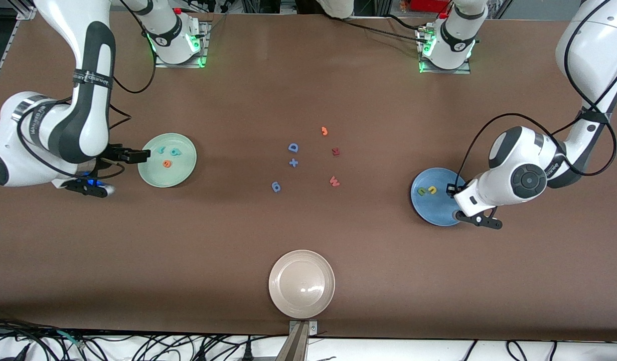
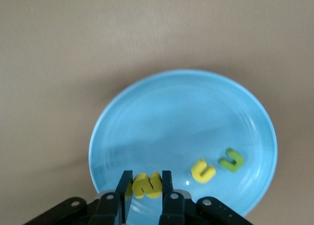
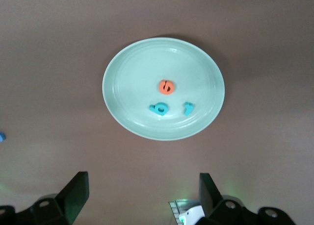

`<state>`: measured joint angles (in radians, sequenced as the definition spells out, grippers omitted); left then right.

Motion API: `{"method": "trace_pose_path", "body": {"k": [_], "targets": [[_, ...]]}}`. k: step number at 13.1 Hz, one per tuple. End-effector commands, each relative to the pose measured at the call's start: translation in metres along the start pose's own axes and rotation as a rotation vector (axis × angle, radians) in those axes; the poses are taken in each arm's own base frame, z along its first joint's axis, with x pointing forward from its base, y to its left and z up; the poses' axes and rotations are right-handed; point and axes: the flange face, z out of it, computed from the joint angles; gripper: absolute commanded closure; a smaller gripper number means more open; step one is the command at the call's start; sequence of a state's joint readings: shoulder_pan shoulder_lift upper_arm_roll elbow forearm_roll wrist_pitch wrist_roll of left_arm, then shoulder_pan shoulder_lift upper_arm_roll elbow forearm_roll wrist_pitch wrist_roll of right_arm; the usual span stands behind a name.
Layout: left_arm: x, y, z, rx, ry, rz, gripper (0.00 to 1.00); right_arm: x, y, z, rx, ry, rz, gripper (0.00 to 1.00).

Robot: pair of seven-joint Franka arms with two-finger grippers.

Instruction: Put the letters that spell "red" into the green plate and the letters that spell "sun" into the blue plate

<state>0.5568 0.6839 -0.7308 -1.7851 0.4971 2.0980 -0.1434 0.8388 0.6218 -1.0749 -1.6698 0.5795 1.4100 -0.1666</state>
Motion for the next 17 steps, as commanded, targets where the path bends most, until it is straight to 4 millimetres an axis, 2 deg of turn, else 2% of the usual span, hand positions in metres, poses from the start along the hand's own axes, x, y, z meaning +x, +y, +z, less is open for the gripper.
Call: {"method": "trace_pose_path", "body": {"k": [1, 2, 3, 4, 6, 7, 9, 13, 15, 17], "targets": [[0.012, -0.015, 0.014, -0.021, 0.043, 0.087, 0.76, -0.011, -0.007, -0.027, 0.008, -0.014, -0.015, 0.01], [0.012, -0.017, 0.018, -0.025, 0.052, 0.096, 0.7, -0.013, -0.011, -0.034, 0.006, -0.018, -0.021, 0.01], [0.012, -0.017, 0.018, -0.024, 0.05, 0.097, 0.45, -0.013, -0.011, -0.04, 0.008, -0.017, -0.009, 0.01], [0.012, -0.017, 0.015, -0.021, 0.049, 0.099, 0.01, -0.012, -0.012, -0.044, 0.015, -0.028, 0.003, 0.01], [0.01, -0.011, -0.003, -0.014, 0.049, 0.09, 0.0, -0.008, -0.017, -0.056, 0.035, -0.06, 0.015, 0.01], [0.008, -0.002, -0.014, -0.008, 0.037, 0.099, 0.0, -0.006, -0.018, -0.062, 0.045, -0.072, 0.023, 0.01], [0.002, 0.014, -0.051, 0.025, 0.034, 0.12, 0.0, -0.002, -0.016, -0.07, 0.055, -0.096, 0.029, 0.01], [-0.026, 0.042, -0.139, 0.005, 0.031, 0.055, 0.0, -0.001, -0.01, -0.079, 0.032, -0.136, 0.014, 0.01], [-0.042, 0.053, -0.184, 0.061, 0.052, 0.046, 0.0, -0.007, -0.009, -0.085, -0.004, -0.128, -0.025, 0.01], [-0.049, 0.05, -0.234, 0.022, 0.036, 0.011, 0.0, -0.017, -0.005, -0.1, -0.038, -0.079, -0.061, 0.01]]}}
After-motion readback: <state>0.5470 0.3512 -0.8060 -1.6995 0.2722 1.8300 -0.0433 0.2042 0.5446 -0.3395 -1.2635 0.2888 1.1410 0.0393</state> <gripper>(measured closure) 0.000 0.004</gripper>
